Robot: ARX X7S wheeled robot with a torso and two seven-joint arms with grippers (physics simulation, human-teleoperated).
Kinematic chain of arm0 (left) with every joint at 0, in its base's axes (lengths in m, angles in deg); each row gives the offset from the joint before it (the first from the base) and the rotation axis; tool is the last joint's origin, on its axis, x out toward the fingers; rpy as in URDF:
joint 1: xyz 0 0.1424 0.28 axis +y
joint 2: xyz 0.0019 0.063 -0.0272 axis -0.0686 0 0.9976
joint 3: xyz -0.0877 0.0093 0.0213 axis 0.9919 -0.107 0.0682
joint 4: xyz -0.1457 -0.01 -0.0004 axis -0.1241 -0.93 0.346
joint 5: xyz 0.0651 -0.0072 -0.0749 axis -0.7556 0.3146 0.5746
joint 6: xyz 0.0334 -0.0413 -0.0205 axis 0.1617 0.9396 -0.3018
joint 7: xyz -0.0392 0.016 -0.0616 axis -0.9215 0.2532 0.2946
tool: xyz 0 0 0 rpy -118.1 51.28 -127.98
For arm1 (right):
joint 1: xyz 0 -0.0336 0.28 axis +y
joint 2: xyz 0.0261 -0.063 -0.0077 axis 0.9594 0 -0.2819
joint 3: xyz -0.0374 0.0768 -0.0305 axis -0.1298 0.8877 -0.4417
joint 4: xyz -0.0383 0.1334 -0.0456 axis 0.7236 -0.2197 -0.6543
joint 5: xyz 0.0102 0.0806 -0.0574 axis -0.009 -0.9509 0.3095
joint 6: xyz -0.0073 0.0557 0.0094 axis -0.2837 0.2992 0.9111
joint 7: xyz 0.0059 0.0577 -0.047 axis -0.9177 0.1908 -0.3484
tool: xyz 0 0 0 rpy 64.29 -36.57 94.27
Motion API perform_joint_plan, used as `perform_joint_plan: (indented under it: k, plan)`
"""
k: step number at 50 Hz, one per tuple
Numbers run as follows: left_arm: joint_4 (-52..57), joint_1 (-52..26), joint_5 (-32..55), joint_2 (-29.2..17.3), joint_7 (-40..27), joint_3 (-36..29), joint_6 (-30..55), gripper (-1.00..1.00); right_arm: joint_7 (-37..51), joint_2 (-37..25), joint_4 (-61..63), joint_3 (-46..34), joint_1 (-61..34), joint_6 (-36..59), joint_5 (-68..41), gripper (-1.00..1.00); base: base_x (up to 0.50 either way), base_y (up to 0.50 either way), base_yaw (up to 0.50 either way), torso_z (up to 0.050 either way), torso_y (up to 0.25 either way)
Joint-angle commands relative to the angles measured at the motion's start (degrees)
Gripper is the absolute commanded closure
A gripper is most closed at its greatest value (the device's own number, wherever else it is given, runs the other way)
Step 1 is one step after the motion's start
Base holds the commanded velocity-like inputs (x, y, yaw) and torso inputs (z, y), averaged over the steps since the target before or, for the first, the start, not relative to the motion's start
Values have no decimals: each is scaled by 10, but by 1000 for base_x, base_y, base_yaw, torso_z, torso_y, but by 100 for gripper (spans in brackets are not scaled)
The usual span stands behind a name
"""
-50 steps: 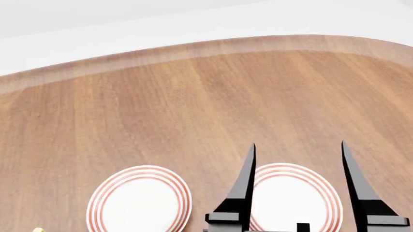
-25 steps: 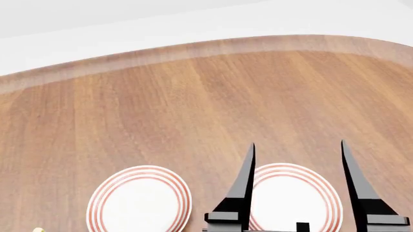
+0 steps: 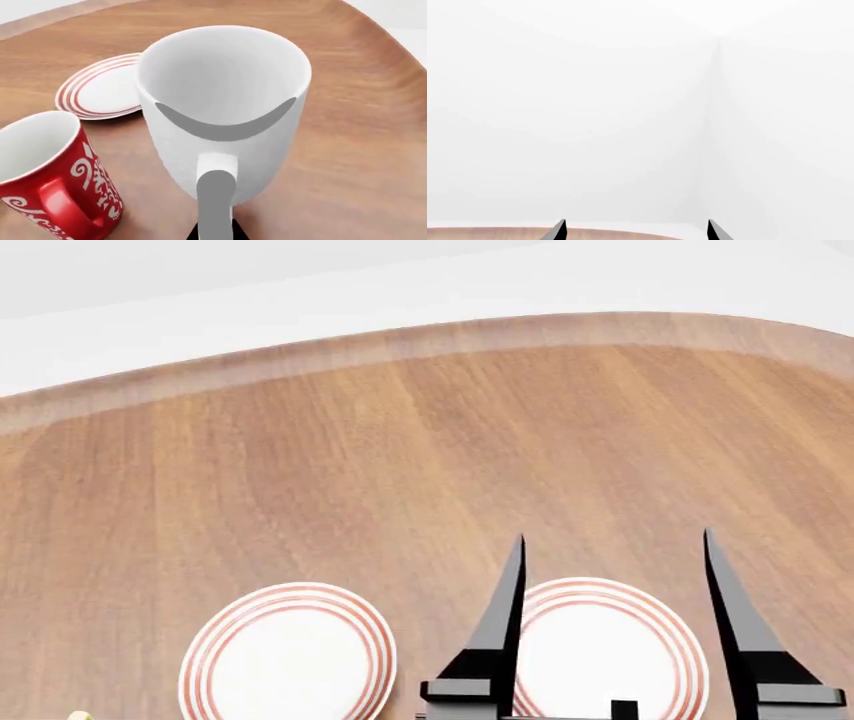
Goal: Put the white mug on the left plate.
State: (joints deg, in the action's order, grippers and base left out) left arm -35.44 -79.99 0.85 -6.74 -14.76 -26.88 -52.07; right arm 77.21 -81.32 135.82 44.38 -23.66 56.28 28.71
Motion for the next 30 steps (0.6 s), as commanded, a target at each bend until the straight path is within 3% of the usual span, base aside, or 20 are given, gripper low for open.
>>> perform_joint_plan:
  k: [1, 13, 30]
  plan:
    - [122, 3, -2, -11, 2, -7, 57, 100, 2, -2, 3, -1, -2, 2, -2, -100, 0, 0, 0, 0, 0]
    - [212, -23, 22, 0, 10, 23, 132, 100, 4, -3, 10, -1, -6, 10, -4, -100, 0, 0, 0, 0, 0]
    - [230, -70, 69, 14, 5, 109, 171, 100, 8, -6, 11, -5, -8, 12, -6, -100, 0, 0, 0, 0, 0]
